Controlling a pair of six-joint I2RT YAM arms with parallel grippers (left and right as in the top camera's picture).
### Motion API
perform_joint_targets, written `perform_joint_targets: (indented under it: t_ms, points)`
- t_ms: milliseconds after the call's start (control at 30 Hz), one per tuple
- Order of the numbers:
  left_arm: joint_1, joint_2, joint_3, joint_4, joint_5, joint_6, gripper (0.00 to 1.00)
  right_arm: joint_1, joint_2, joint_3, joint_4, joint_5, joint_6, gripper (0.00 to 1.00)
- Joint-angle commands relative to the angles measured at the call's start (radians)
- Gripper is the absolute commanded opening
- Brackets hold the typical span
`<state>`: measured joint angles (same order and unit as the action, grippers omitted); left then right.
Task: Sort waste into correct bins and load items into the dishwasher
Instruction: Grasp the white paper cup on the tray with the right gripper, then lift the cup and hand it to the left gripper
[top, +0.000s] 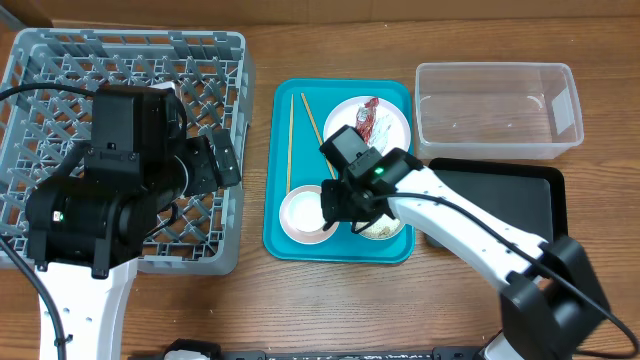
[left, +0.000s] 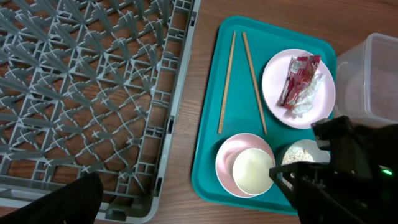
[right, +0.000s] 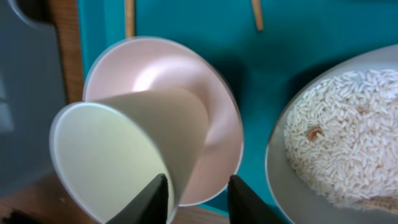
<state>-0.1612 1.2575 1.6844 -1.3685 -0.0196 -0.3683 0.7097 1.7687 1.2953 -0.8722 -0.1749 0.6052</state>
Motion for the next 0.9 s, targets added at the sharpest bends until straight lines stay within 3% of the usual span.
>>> perform_joint_targets:
  t_ms: [0,100,200,433,567,667,733,867]
  points:
    - [0.006,0.005,0.021,-0.008,-0.013,-0.013,1.0,0.013,0.029,0.013,0.007,0.014,0.028,0.22]
    - [0.006,0.01,0.021,-0.016,-0.013,-0.013,1.0,0.012,0.024,0.015,0.014,0.018,0.028,0.16]
    - [0.006,0.012,0.02,-0.02,-0.013,-0.013,1.0,0.008,0.014,0.015,0.019,0.017,0.028,0.04]
    - [0.006,0.014,0.02,-0.019,-0.006,-0.01,1.0,-0.014,-0.097,0.024,0.008,-0.016,-0.017,0.04]
    - [0.009,0.014,0.02,-0.015,-0.002,0.009,1.0,-0.109,-0.232,0.025,0.07,-0.359,-0.223,0.04]
    - [0.037,0.014,0.02,0.007,0.085,0.018,1.0,-0.239,-0.306,0.025,0.085,-0.556,-0.311,0.04]
    - [0.075,0.014,0.02,0.039,0.221,0.06,0.99,-0.342,-0.327,0.024,0.068,-0.663,-0.393,0.04]
    - [0.161,0.017,0.019,0.103,0.559,0.15,1.0,-0.531,-0.314,0.014,0.017,-1.078,-0.627,0.04]
